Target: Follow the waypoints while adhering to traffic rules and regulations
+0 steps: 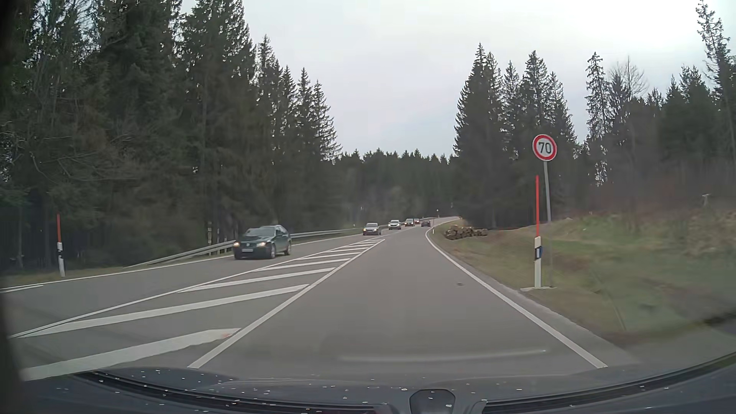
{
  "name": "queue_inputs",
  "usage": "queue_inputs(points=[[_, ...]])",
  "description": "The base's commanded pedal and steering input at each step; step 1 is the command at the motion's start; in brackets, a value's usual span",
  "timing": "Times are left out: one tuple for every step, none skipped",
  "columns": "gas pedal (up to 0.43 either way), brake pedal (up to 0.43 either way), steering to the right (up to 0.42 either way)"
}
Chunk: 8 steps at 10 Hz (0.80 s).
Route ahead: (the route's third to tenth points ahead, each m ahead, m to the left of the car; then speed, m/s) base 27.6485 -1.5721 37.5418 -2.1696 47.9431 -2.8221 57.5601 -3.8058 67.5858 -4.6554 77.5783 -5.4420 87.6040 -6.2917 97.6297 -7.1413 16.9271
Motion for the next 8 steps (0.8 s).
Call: queue_inputs(points=[[0.0,0.0,0.003],[0.0,0.0,0.003],[0.11,0.0,0.002],[0.209,0.0,0.003],[0.209,0.0,0.002],[0.197,0.0,0.002],[0.197,0.0,0.003],[0.189,0.0,0.002]])
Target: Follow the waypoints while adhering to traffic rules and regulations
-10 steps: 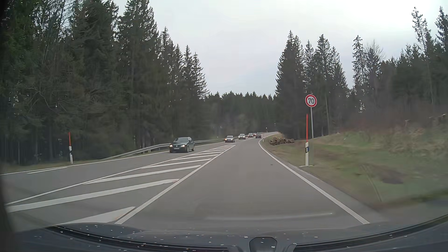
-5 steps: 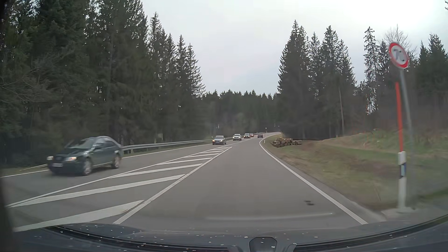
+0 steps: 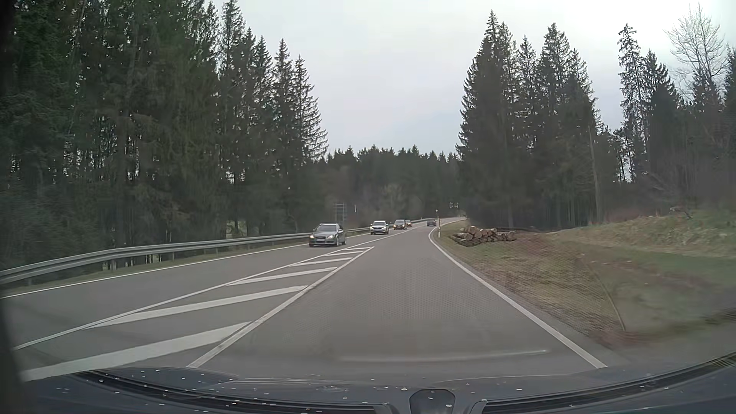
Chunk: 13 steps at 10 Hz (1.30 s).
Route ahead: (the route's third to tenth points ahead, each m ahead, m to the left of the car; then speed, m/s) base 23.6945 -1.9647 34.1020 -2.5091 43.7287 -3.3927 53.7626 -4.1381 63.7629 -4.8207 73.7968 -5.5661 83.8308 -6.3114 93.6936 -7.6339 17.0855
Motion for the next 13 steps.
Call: queue_inputs(points=[[0.189,0.0,0.002],[0.169,0.0,0.002],[0.169,0.0,0.002],[0.169,0.0,0.002],[0.169,0.0,0.002],[0.177,0.0,0.002],[0.177,0.0,0.002],[0.177,0.0,0.002],[0.177,0.0,0.002],[0.177,0.0,0.003],[0.177,0.0,0.004],[0.177,0.0,0.004],[0.177,0.0,0.006]])
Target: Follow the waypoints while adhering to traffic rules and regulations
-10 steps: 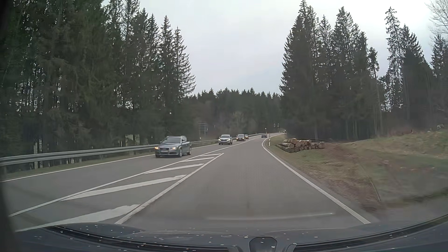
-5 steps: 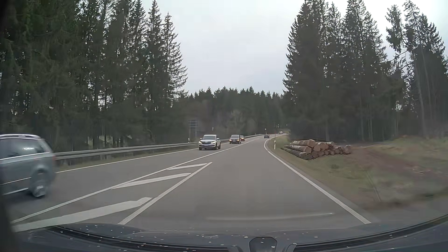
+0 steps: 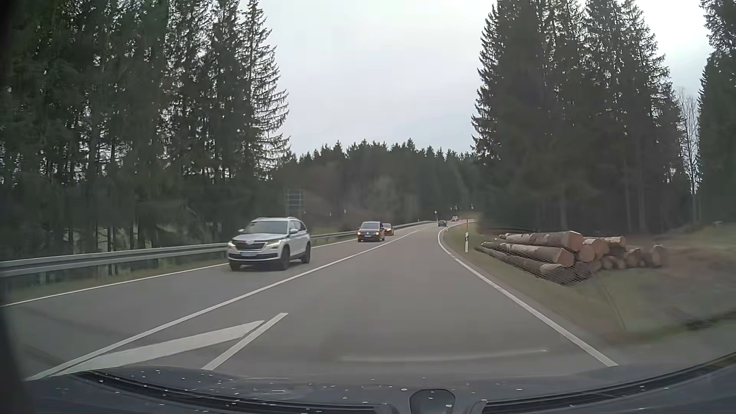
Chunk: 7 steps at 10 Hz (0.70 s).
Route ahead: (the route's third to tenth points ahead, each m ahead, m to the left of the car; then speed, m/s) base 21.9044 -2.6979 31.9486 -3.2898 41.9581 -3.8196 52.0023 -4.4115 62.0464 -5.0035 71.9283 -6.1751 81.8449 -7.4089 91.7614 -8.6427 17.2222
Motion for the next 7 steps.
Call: queue_inputs(points=[[0.177,0.0,0.009],[0.177,0.0,0.009],[0.177,0.0,0.009],[0.177,0.0,0.009],[0.177,0.0,0.009],[0.177,0.0,0.009],[0.177,0.0,0.009]])
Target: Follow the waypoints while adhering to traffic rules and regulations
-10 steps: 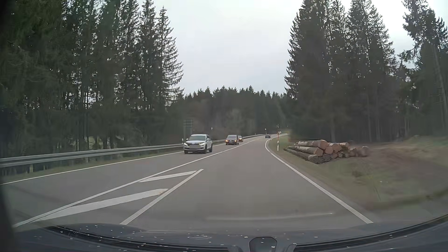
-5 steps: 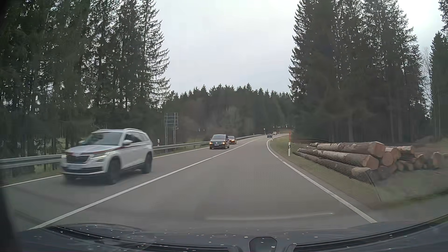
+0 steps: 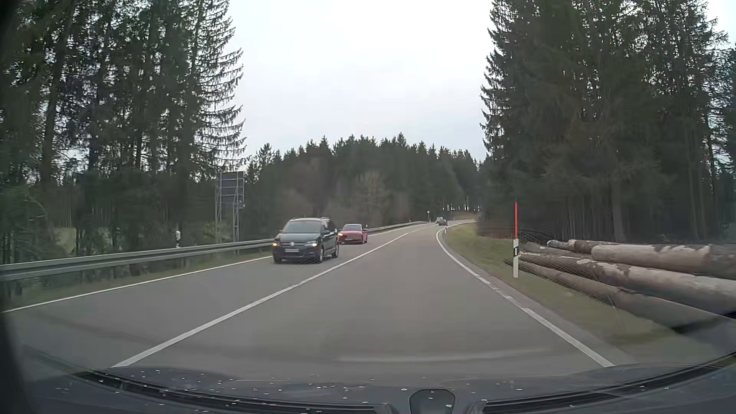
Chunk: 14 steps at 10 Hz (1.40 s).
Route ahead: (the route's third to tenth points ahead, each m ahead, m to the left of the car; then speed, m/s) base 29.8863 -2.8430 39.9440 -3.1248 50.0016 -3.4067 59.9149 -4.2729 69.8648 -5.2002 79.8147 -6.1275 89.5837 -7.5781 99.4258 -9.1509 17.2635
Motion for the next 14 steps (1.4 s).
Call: queue_inputs(points=[[0.177,0.0,0.009],[0.177,0.0,0.009],[0.177,0.0,0.009],[0.189,0.0,0.009],[0.189,0.0,0.009],[0.189,0.0,0.009],[0.189,0.0,0.009],[0.189,0.0,0.009],[0.189,0.0,0.009],[0.189,0.0,0.009],[0.189,0.0,0.009],[0.189,0.0,0.009],[0.189,0.0,0.009],[0.189,0.0,0.009]])
